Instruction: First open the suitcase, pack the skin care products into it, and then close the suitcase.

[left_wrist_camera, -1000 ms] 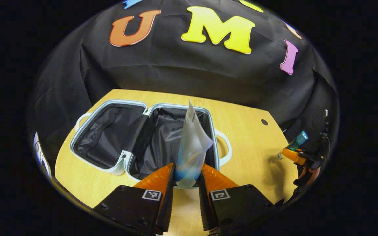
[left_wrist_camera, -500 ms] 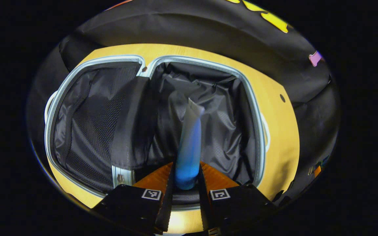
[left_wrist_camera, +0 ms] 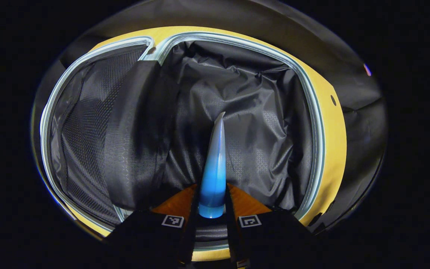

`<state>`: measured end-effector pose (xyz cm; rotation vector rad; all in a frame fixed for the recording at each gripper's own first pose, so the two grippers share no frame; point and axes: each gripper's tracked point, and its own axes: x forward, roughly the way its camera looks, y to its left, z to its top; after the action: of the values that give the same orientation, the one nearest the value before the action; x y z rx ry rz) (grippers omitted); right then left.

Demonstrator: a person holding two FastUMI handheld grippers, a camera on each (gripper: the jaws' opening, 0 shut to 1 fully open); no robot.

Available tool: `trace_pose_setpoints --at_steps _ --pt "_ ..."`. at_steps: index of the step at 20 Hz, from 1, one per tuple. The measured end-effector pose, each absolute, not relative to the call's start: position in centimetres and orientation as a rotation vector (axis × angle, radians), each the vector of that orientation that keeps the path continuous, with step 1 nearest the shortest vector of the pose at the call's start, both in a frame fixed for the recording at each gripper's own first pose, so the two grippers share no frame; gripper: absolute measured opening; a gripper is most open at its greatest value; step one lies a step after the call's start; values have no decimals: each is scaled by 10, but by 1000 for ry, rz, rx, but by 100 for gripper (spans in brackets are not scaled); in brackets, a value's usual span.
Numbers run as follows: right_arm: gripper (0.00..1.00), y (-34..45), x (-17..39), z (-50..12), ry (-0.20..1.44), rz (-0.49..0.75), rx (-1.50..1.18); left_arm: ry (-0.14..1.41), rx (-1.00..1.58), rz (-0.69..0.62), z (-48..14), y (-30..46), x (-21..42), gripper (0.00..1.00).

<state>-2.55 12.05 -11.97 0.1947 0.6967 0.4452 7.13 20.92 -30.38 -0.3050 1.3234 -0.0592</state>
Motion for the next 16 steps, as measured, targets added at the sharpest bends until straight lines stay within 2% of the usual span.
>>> trace_pose_setpoints --at_steps 2,3,4,7,9,10,11,14,16 --pt "34 137 -28 -111 705 485 168 1313 -307 -59 -305 209 71 40" --pt "35 146 -29 -108 712 505 164 1305 -318 -53 -304 209 72 32" --pt "35 156 -27 -104 718 527 162 1296 -330 -46 -304 209 71 42" --pt "34 189 -19 -95 724 598 133 1272 -378 -39 -299 206 69 48" --pt "35 213 -10 -96 746 638 96 1247 -405 -16 -291 204 68 70" --pt "34 228 -5 -97 763 656 96 1223 -410 -15 -280 202 66 68" --pt "32 244 -1 -100 787 675 106 1182 -409 -13 -269 202 66 83" --pt "34 285 15 -118 892 703 118 1015 -449 11 -223 206 52 86" --pt "34 309 27 -148 997 701 115 849 -487 40 -187 211 34 86"
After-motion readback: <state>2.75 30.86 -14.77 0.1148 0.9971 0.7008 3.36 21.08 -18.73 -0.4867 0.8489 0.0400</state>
